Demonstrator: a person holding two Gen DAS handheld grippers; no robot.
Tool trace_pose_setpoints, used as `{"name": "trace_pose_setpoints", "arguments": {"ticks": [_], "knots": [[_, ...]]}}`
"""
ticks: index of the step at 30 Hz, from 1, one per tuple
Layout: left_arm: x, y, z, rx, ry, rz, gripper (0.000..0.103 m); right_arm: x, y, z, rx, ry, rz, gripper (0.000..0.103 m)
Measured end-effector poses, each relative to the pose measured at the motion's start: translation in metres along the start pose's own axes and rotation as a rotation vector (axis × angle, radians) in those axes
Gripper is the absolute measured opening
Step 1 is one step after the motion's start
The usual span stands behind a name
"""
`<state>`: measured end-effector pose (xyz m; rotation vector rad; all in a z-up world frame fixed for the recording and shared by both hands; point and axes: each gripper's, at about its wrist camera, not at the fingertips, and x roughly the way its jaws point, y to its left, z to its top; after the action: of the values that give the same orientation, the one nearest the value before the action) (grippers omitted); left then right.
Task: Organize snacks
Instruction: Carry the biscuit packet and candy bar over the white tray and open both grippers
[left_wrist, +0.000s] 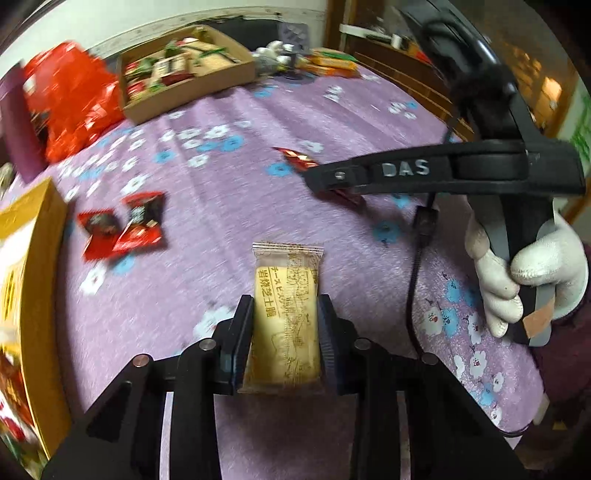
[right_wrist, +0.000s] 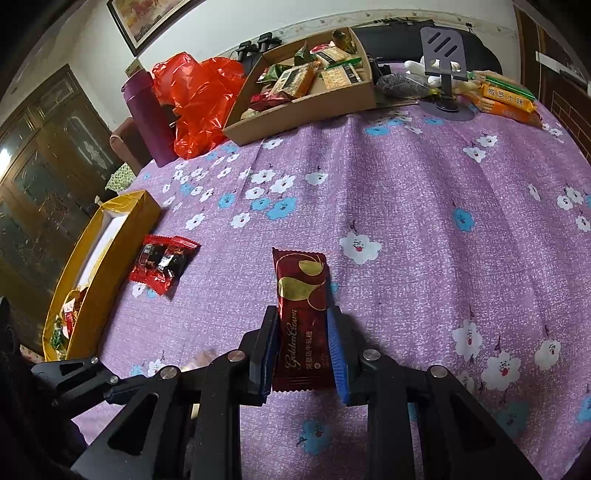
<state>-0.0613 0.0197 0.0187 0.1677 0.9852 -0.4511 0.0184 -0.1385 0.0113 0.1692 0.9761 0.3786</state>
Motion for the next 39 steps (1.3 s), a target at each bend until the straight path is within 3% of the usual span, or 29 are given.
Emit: {"name": "trace_pose_setpoints", "arguments": {"ticks": [11, 20, 30, 39], "knots": [[-0.074, 0.067, -0.032, -0.242, -0.181, 0.004, 0.031, -0.019, 0.023, -0.007, -0.047, -0.124, 0.086, 0.027], [-0.137, 0.144, -0.072, -0.383, -0.277, 0.134, 0.031, -0.029, 0.057, -0.007, -0.055, -0.127, 0.137, 0.026], [-0.159, 0.204, -0.092, -0.448, -0.299, 0.227, 0.031, -0.015, 0.163, 0.000, -0.204, -0.070, 0.202, 0.026], [-0.152, 0.244, -0.098, -0.497, -0.286, 0.234, 0.032, 0.033, 0.253, 0.005, -0.307, 0.040, 0.245, 0.026]]}}
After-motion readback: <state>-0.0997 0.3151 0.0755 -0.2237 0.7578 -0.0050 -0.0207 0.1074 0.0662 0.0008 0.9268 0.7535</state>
